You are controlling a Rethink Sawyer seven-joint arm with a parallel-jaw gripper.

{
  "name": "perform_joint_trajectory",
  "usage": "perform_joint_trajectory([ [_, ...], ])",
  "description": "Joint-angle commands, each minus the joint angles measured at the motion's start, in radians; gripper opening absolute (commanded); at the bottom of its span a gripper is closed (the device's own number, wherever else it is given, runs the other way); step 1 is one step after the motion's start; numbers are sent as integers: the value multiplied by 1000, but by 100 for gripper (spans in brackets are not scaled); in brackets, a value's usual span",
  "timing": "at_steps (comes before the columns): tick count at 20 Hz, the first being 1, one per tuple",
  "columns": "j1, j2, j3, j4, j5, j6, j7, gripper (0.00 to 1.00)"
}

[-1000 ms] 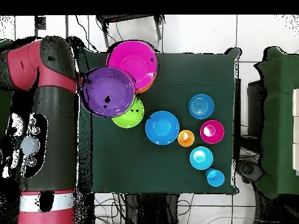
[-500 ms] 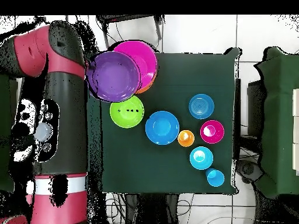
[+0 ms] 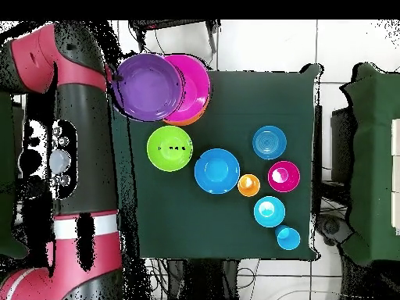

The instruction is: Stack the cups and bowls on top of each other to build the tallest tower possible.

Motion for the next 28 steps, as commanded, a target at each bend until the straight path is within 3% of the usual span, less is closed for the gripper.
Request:
perform_joint_trajectory([
  [1, -35, 81, 37, -136, -43, 167, -332, 0],
  [10, -65, 161, -29, -287, 6, 231, -367, 0],
  [28, -125, 240, -204, -404, 178, 233, -435, 0],
])
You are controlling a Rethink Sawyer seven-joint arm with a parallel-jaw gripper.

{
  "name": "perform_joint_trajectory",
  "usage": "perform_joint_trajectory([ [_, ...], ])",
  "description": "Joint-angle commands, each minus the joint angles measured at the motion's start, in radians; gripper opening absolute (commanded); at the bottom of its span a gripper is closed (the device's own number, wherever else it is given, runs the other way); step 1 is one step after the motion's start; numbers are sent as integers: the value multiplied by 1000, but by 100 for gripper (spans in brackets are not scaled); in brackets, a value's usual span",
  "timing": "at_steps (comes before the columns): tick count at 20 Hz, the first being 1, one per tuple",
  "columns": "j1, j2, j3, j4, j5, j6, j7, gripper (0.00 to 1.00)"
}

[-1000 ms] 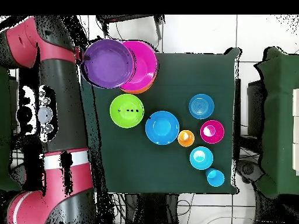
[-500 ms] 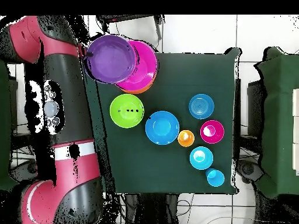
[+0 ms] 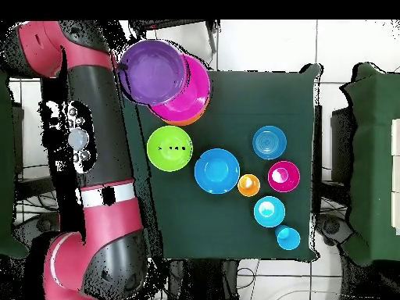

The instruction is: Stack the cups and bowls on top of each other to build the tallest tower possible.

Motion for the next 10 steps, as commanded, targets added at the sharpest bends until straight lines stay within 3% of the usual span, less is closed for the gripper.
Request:
perform_joint_trajectory([
  [1, -34, 21, -58, -37, 65, 86, -338, 0],
  [10, -58, 32, -116, -30, 131, 27, -385, 0],
])
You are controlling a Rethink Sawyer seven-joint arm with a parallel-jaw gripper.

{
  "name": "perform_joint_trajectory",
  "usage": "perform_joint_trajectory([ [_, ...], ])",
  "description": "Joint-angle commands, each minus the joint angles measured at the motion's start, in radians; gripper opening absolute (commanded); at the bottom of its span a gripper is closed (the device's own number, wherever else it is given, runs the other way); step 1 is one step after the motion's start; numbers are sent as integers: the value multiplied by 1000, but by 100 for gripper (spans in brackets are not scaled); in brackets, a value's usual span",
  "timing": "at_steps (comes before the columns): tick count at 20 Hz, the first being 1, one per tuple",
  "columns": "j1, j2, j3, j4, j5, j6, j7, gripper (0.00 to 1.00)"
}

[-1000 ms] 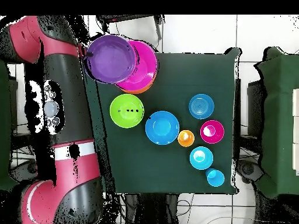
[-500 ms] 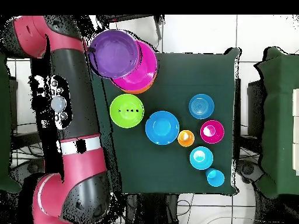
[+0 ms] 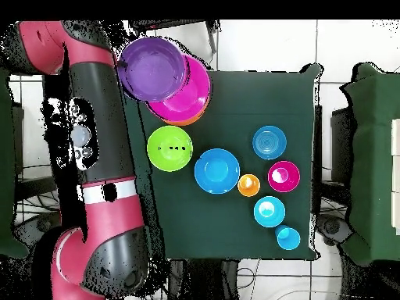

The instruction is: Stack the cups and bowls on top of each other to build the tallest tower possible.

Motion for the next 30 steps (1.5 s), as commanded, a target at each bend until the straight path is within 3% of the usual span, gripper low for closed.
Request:
perform_joint_trajectory([
  [1, -39, 6, -41, 3, 43, 21, -356, 0],
  [30, -107, 32, -124, -2, 146, -75, -489, 0],
])
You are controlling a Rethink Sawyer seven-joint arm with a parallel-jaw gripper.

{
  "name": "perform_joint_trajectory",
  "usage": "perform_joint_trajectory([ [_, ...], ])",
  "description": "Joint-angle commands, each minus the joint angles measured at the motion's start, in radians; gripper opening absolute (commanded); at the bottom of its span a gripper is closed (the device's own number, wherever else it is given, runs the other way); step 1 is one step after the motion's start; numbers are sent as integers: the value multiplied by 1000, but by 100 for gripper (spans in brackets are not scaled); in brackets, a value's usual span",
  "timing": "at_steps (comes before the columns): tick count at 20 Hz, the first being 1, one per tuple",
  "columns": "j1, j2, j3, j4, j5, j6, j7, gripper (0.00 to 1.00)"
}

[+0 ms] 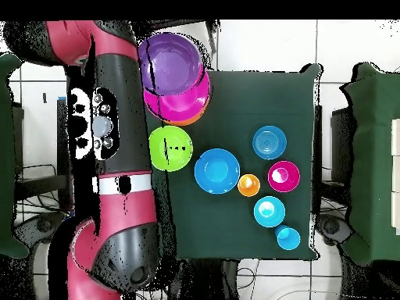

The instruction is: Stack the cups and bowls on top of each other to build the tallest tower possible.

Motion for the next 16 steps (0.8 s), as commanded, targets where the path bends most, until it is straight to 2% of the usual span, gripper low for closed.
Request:
perform_joint_trajectory([
  [1, -40, 6, -2, 0, 7, -73, -363, 0],
  [9, -56, 16, -13, -7, 27, -103, -387, 0],
  [16, -72, 28, -53, -21, 75, -114, -397, 0],
])
